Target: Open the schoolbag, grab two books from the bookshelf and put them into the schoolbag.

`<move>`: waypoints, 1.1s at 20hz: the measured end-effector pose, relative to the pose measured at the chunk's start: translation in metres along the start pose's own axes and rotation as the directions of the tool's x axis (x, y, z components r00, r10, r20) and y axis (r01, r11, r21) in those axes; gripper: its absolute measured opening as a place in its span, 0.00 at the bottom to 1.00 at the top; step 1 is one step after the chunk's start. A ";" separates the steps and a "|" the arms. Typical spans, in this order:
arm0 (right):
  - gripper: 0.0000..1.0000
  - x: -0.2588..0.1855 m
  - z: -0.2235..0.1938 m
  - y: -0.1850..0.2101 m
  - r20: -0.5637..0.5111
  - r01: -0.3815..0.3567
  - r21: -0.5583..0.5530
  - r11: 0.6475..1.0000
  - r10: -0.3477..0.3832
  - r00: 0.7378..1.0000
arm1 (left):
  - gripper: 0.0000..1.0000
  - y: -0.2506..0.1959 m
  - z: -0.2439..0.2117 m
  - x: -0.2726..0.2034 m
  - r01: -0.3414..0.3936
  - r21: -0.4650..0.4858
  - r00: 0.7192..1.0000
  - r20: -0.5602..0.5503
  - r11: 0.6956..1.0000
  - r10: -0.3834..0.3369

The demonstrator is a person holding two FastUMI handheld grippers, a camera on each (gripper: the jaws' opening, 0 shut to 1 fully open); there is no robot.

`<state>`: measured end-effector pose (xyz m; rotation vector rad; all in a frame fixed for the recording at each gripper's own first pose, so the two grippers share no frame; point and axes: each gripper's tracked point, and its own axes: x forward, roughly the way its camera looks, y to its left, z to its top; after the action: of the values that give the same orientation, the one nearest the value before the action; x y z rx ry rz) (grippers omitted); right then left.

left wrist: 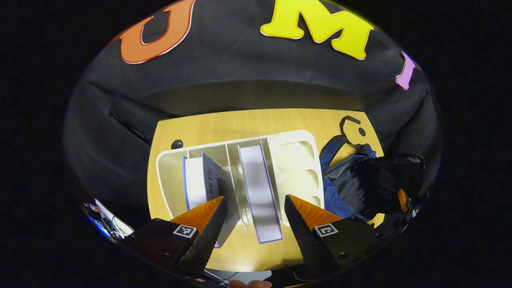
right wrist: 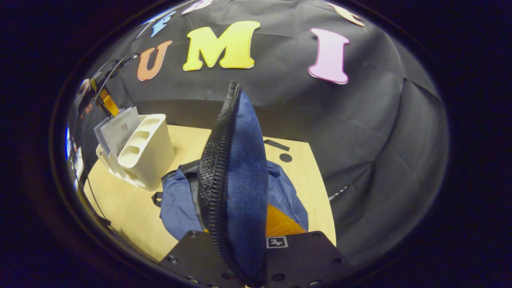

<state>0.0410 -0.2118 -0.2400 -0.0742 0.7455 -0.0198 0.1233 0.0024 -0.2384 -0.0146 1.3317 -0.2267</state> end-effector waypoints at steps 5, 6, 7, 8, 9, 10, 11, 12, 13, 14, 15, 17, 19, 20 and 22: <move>0.03 0.004 -0.005 -0.016 -0.012 -0.018 0.003 1.000 0.018 1.000 | 0.92 0.001 -0.009 0.032 -0.017 -0.080 0.992 -0.127 0.997 0.007; 0.03 0.004 -0.006 -0.017 -0.012 -0.023 0.002 1.000 0.023 1.000 | 0.92 0.001 -0.011 0.036 -0.023 -0.093 0.990 -0.142 0.995 0.009; 0.03 0.005 -0.005 -0.017 -0.013 -0.026 0.002 1.000 0.027 1.000 | 0.92 0.001 -0.011 0.040 -0.026 -0.103 0.988 -0.151 0.994 0.010; 0.03 0.006 -0.005 -0.018 -0.015 -0.030 0.007 1.000 0.030 0.999 | 0.92 0.001 -0.013 0.043 -0.029 -0.107 0.987 -0.161 0.994 0.012; 0.03 0.005 -0.005 -0.018 -0.018 -0.036 0.018 0.999 0.037 0.999 | 0.91 0.001 -0.013 0.045 -0.034 -0.109 0.986 -0.165 0.993 0.016; 0.03 0.004 -0.006 -0.021 -0.022 -0.044 0.035 0.998 0.045 0.999 | 0.86 0.000 -0.015 0.049 -0.042 -0.107 0.985 -0.170 0.993 0.024; 0.03 0.004 -0.004 -0.021 -0.023 -0.049 0.053 0.997 0.051 0.998 | 0.82 0.001 -0.016 0.052 -0.054 -0.105 0.984 -0.177 0.993 0.035; 0.03 0.005 -0.005 -0.023 -0.025 -0.054 0.065 0.996 0.055 0.998 | 0.73 0.004 -0.019 0.056 -0.072 -0.107 0.981 -0.188 0.992 0.051; 0.03 0.006 -0.005 -0.024 -0.026 -0.054 0.070 0.996 0.055 0.998 | 0.68 0.006 -0.023 0.058 -0.091 -0.114 0.977 -0.204 0.989 0.066; 0.03 0.007 -0.006 -0.025 -0.026 -0.055 0.071 0.996 0.057 0.998 | 0.59 0.006 -0.026 0.063 -0.093 -0.123 0.974 -0.215 0.988 0.065; 0.03 0.006 -0.005 -0.024 -0.026 -0.061 0.073 0.995 0.063 0.998 | 0.57 0.007 -0.029 0.065 -0.097 -0.120 0.972 -0.227 0.988 0.068; 0.03 0.007 -0.005 -0.024 -0.025 -0.067 0.073 0.995 0.069 0.997 | 0.49 0.006 -0.028 0.066 -0.105 -0.113 0.971 -0.227 0.988 0.077; 0.02 0.007 -0.006 -0.021 -0.030 -0.073 0.098 0.993 0.076 0.997 | 0.48 0.007 -0.030 0.059 -0.114 -0.114 0.968 -0.235 0.987 0.084; 0.02 0.009 -0.008 -0.021 -0.032 -0.077 0.109 0.991 0.080 0.996 | 0.46 0.007 -0.030 0.054 -0.110 -0.112 0.971 -0.224 0.988 0.083; 0.02 0.011 -0.010 -0.021 -0.034 -0.078 0.113 0.991 0.082 0.996 | 0.46 0.007 -0.029 0.033 -0.095 -0.092 0.980 -0.182 0.991 0.077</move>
<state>0.0425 -0.2338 -0.2534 0.0631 0.7841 0.0134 0.1035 0.0075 -0.2777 -0.0217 1.5174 -0.0882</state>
